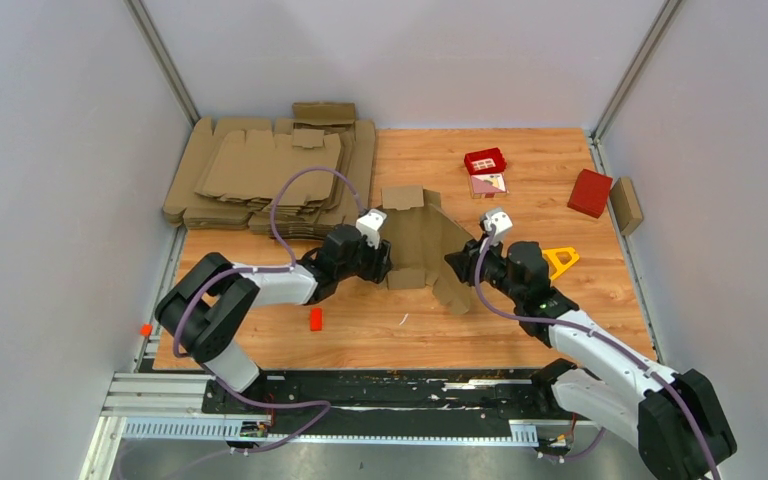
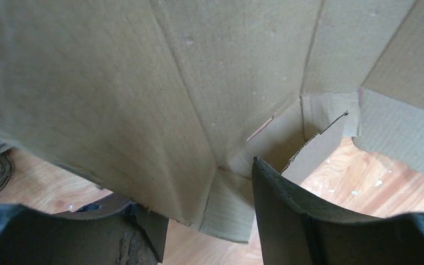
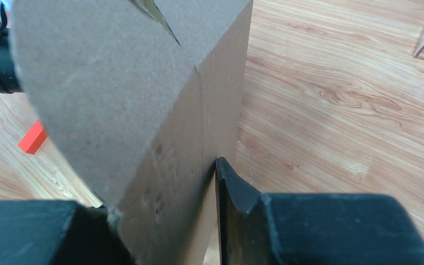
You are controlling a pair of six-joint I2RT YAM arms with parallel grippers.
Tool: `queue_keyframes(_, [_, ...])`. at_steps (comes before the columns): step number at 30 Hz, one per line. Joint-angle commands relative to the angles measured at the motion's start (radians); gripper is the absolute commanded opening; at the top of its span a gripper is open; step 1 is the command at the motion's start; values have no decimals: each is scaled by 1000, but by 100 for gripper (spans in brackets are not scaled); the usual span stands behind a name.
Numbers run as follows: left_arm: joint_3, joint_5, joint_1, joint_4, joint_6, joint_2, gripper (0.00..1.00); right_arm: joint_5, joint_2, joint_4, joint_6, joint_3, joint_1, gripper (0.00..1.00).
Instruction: Fold the paper box
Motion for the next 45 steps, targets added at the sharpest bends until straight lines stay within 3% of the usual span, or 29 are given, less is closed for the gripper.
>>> queue_keyframes(1, [66, -18, -2, -43, -20, 43, 62, 22, 4, 19, -22, 38, 13, 27])
queue_keyframes(4, [81, 0, -1, -65, -24, 58, 70, 28, -1, 18, -24, 37, 17, 27])
queue_keyframes(10, [64, 43, -1, -68, -18, 17, 74, 40, -5, 13, -22, 34, 17, 28])
queue_keyframes(19, [26, 162, -2, -19, -23, -41, 89, 65, -12, 10, -14, 31, 16, 29])
queue_keyframes(26, [25, 158, -9, -62, -7, -54, 89, 72, -13, 11, -2, 26, 16, 29])
queue_keyframes(45, [76, -20, -146, -144, 66, -14, 89, 12, -65, 2, 66, -29, 17, 34])
